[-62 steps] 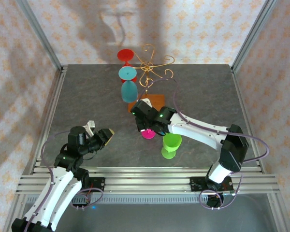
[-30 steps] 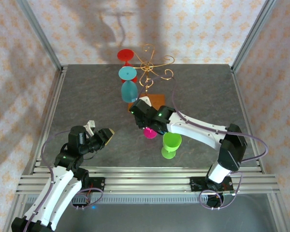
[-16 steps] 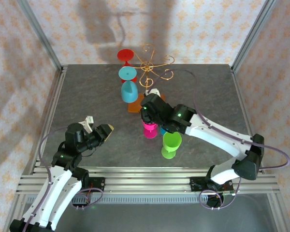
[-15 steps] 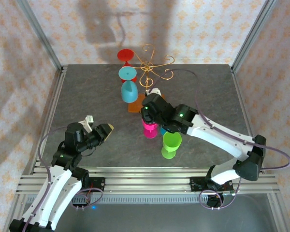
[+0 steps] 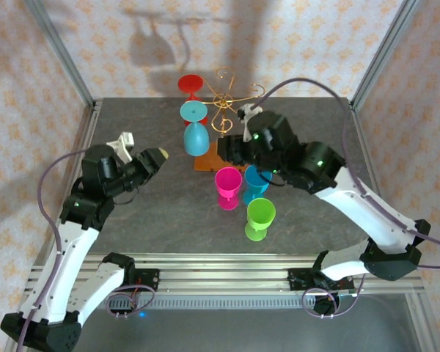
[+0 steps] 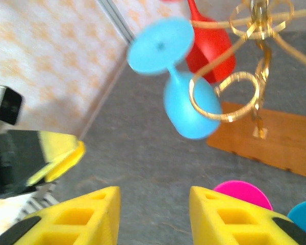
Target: Take the wine glass off the wine glass rack
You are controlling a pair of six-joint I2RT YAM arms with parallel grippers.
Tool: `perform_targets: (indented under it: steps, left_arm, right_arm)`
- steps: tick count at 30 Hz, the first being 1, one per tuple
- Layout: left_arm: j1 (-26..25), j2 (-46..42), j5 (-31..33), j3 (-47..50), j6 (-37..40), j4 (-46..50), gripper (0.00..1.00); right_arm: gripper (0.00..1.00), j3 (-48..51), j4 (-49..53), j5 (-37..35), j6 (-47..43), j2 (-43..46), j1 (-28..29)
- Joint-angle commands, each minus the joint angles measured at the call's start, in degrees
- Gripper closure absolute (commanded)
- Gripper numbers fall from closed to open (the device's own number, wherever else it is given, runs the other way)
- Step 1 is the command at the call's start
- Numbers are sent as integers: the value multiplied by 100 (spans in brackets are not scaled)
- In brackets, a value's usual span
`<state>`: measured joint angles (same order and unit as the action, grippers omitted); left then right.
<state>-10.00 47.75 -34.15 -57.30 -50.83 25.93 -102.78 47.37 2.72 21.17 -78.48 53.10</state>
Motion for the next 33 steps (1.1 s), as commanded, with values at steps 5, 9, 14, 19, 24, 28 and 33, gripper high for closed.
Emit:
perform_targets:
  steps: [5, 9, 14, 19, 24, 28, 33]
  left_arm:
    - [159, 1029, 146, -1435, 475, 247, 64]
    - [203, 1585, 76, -1932, 621, 229, 63]
    - [316, 2024, -35, -2275, 697, 193, 63]
    - [369, 2254, -145, -2396, 697, 132, 63]
    - [433, 2248, -187, -2271, 706, 56, 63]
    - [498, 2239, -288, -2129, 621, -56, 63]
    - [538, 2186, -337, -1997, 555, -202, 63]
  right_arm:
    - [62, -1821, 687, 1789, -152, -1114, -1022]
    - [59, -2554, 747, 2315, -176, -1840, -1376]
    - [52, -3272, 718, 2999, -62, -2620, -1737]
    - [52, -3812, 958, 2924, -85, -3157, -1812]
    - [52, -3919, 906, 3065, -92, -3396, -1821]
    - [52, -4100, 1028, 3118, -71, -3590, -1821]
    - [52, -4101, 1028, 3135, -23, -3645, -1821]
